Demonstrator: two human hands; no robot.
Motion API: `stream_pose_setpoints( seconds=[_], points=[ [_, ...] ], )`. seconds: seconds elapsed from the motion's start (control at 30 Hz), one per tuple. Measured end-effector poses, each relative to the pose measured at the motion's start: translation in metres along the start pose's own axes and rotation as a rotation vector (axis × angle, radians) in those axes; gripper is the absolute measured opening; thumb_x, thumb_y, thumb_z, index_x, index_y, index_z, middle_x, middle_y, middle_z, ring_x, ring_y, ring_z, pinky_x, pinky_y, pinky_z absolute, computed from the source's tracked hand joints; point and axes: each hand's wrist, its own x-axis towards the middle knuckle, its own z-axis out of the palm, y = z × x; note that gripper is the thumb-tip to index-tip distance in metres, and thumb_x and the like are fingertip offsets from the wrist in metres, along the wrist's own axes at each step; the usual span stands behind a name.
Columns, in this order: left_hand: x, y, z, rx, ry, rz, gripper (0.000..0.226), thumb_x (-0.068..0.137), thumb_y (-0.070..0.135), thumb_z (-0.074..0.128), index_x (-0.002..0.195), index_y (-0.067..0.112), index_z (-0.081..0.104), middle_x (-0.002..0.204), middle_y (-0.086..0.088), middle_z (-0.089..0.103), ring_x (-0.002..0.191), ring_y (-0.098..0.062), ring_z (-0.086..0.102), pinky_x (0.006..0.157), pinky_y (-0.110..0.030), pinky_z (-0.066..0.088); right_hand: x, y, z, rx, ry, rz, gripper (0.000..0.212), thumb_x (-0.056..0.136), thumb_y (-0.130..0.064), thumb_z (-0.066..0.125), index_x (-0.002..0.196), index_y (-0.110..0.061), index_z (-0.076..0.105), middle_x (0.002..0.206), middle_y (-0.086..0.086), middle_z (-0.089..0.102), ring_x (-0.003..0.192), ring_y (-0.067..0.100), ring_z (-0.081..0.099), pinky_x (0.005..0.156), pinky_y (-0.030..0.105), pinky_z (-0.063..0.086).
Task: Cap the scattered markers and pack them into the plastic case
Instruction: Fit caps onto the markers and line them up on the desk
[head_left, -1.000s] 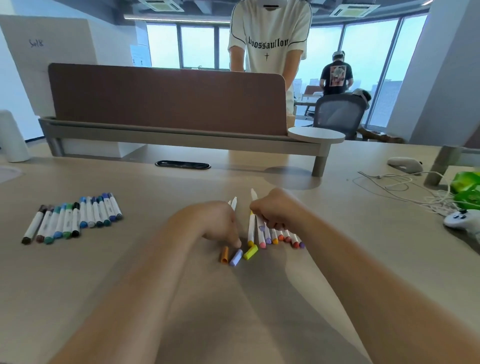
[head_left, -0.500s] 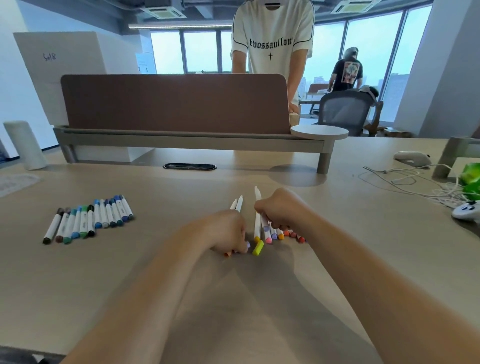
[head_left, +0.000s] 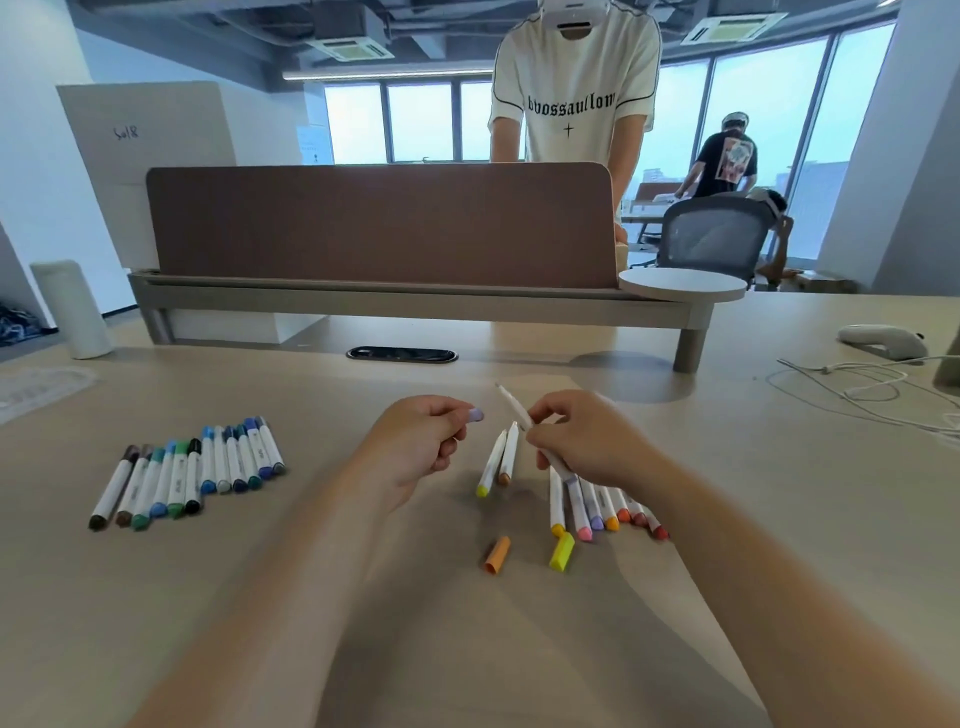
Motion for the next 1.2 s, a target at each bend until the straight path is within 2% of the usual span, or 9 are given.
stream_pose_setpoints(
  seconds=[0.1, 0.43, 0.57, 0.7, 0.87, 0.97, 1.07, 1.13, 1.2],
  points=[
    [0.004, -0.006, -0.002, -0.046, 0.006, 0.016, 0.014, 0.094, 0.01, 0.061, 0.098, 0.004, 0.073, 0.068, -0.003, 0.048, 0.053, -0.011, 0.037, 0.047, -0.02, 0.031, 0.002, 0.003, 0.004, -0.038, -0.05, -0.036, 0.014, 0.093, -0.04, 0.061, 0.089, -0.03, 0.068, 0.066, -0.005, 0.072, 0.056, 0.014, 0.06, 0.069, 0.04, 0.058],
    [0.0, -0.007, -0.005, -0.013, -0.038, 0.068, 0.015, 0.095, 0.011, 0.061, 0.093, 0.01, 0.076, 0.067, -0.001, 0.05, 0.059, -0.013, 0.038, 0.051, -0.023, 0.033, -0.002, 0.004, 0.009, -0.102, -0.061, -0.051, 0.015, 0.092, -0.045, 0.062, 0.087, -0.031, 0.067, 0.062, -0.008, 0.07, 0.059, 0.013, 0.06, 0.07, 0.034, 0.056],
    [-0.003, -0.006, -0.006, 0.113, -0.063, 0.116, 0.017, 0.094, 0.011, 0.061, 0.091, 0.017, 0.076, 0.063, 0.003, 0.052, 0.059, -0.012, 0.038, 0.052, -0.023, 0.033, -0.001, 0.005, 0.008, -0.157, -0.06, -0.042, 0.019, 0.091, -0.046, 0.062, 0.078, -0.034, 0.066, 0.06, -0.008, 0.069, 0.059, 0.015, 0.059, 0.071, 0.037, 0.057],
    [-0.009, -0.003, -0.004, 0.356, -0.114, 0.182, 0.02, 0.097, 0.013, 0.057, 0.092, 0.021, 0.075, 0.065, 0.006, 0.054, 0.058, -0.01, 0.042, 0.053, -0.021, 0.035, -0.001, 0.004, 0.009, -0.235, -0.093, -0.057, 0.019, 0.091, -0.048, 0.061, 0.077, -0.037, 0.066, 0.063, -0.005, 0.071, 0.057, 0.014, 0.058, 0.07, 0.039, 0.057],
    [-0.011, -0.001, -0.002, 0.296, -0.149, 0.183, 0.021, 0.097, 0.007, 0.054, 0.09, 0.013, 0.073, 0.063, -0.002, 0.053, 0.06, -0.017, 0.04, 0.052, -0.022, 0.034, -0.006, -0.003, 0.008, -0.267, -0.115, -0.082, 0.032, 0.095, -0.044, 0.056, 0.079, -0.021, 0.072, 0.065, -0.002, 0.07, 0.056, 0.014, 0.055, 0.069, 0.036, 0.056],
    [-0.013, -0.001, -0.001, 0.296, -0.173, 0.182, 0.02, 0.098, 0.006, 0.052, 0.092, 0.008, 0.071, 0.063, -0.003, 0.053, 0.056, -0.015, 0.038, 0.049, -0.02, 0.034, -0.007, -0.003, 0.007, -0.243, -0.131, -0.091, 0.029, 0.096, -0.041, 0.057, 0.081, -0.022, 0.073, 0.062, -0.004, 0.069, 0.056, 0.014, 0.055, 0.072, 0.035, 0.056],
    [-0.015, 0.002, 0.003, 0.317, -0.148, 0.192, 0.021, 0.099, 0.01, 0.052, 0.094, 0.014, 0.072, 0.064, -0.001, 0.056, 0.057, -0.014, 0.042, 0.051, -0.022, 0.037, -0.01, -0.002, 0.007, -0.21, -0.13, -0.063, 0.03, 0.096, -0.041, 0.056, 0.08, -0.022, 0.073, 0.063, -0.005, 0.07, 0.055, 0.011, 0.053, 0.067, 0.032, 0.054],
    [-0.014, 0.002, 0.006, 0.341, -0.074, 0.213, 0.017, 0.099, 0.017, 0.053, 0.102, 0.022, 0.069, 0.072, 0.003, 0.064, 0.061, -0.013, 0.05, 0.058, -0.025, 0.044, -0.012, -0.006, 0.004, -0.187, -0.12, -0.005, 0.036, 0.096, -0.041, 0.055, 0.081, -0.015, 0.073, 0.065, -0.002, 0.072, 0.051, 0.008, 0.05, 0.058, 0.023, 0.046],
    [-0.013, 0.002, 0.006, 0.382, 0.011, 0.207, 0.015, 0.099, 0.024, 0.053, 0.111, 0.028, 0.061, 0.081, 0.004, 0.069, 0.067, -0.011, 0.056, 0.065, -0.028, 0.048, -0.011, -0.006, 0.004, -0.2, -0.081, 0.054, 0.044, 0.097, -0.04, 0.053, 0.083, -0.005, 0.074, 0.07, 0.005, 0.073, 0.054, 0.011, 0.052, 0.059, 0.019, 0.042]
  ],
)
